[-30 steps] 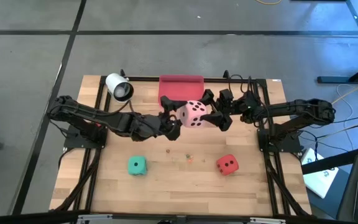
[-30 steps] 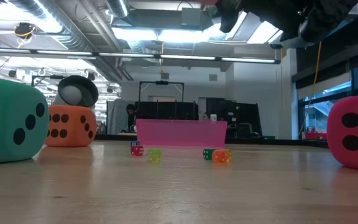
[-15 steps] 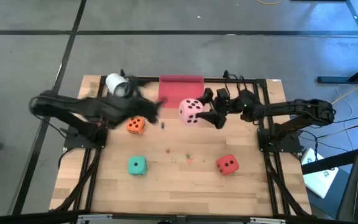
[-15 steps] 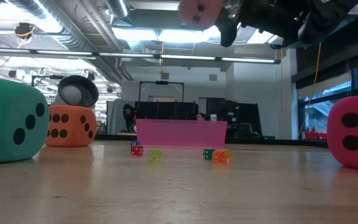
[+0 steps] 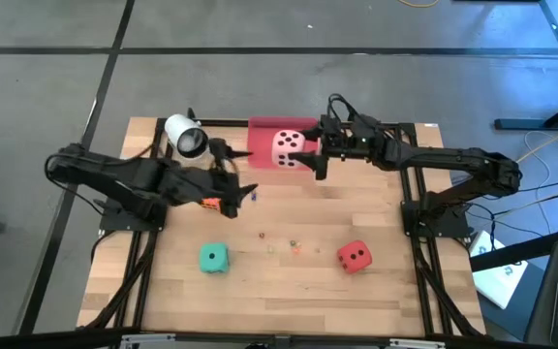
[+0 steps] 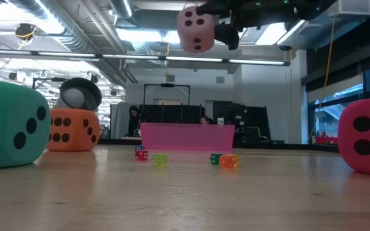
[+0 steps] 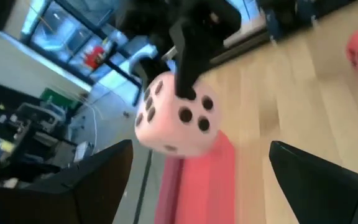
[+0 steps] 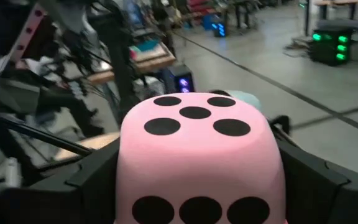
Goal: Pick & Place Dice
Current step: Put the big pink dice into the pink bin, then put the big red dice into the pink bin
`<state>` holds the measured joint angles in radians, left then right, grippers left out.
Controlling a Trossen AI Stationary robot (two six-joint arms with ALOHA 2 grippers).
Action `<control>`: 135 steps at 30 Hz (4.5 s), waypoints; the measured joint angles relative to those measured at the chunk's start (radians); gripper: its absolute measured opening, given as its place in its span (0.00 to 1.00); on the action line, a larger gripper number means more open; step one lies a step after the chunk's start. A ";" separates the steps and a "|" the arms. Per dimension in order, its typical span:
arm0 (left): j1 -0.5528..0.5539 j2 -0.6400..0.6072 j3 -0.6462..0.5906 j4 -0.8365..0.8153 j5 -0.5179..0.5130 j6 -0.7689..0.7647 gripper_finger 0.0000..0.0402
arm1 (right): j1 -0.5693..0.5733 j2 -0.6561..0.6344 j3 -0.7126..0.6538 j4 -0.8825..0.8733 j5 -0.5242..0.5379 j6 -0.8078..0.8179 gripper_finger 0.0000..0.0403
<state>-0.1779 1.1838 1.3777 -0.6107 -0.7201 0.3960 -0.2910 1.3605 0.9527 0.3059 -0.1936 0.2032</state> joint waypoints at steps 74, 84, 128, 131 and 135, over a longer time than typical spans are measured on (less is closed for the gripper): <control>0.262 -0.290 -0.718 0.615 0.639 -0.271 0.93 | -0.222 0.841 1.005 -1.399 0.186 -0.423 0.82; 0.262 -0.290 -0.718 0.615 0.639 -0.270 0.93 | -0.217 0.865 1.005 -1.386 0.178 -0.426 0.82; 0.262 -0.290 -0.718 0.612 0.635 -0.282 0.93 | -0.209 0.863 1.126 -1.483 0.275 -0.451 0.99; 0.262 -0.290 -0.718 0.612 0.635 -0.288 0.93 | -0.209 0.861 1.189 -1.486 0.226 -0.450 0.99; 0.262 -0.290 -0.718 0.608 0.635 -0.288 0.93 | -0.208 0.861 1.259 -1.528 0.205 -0.450 0.99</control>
<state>0.0841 0.8940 0.6601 -0.0030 -0.0850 0.1077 -0.4992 2.2215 2.2115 -1.2219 0.0113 -0.2466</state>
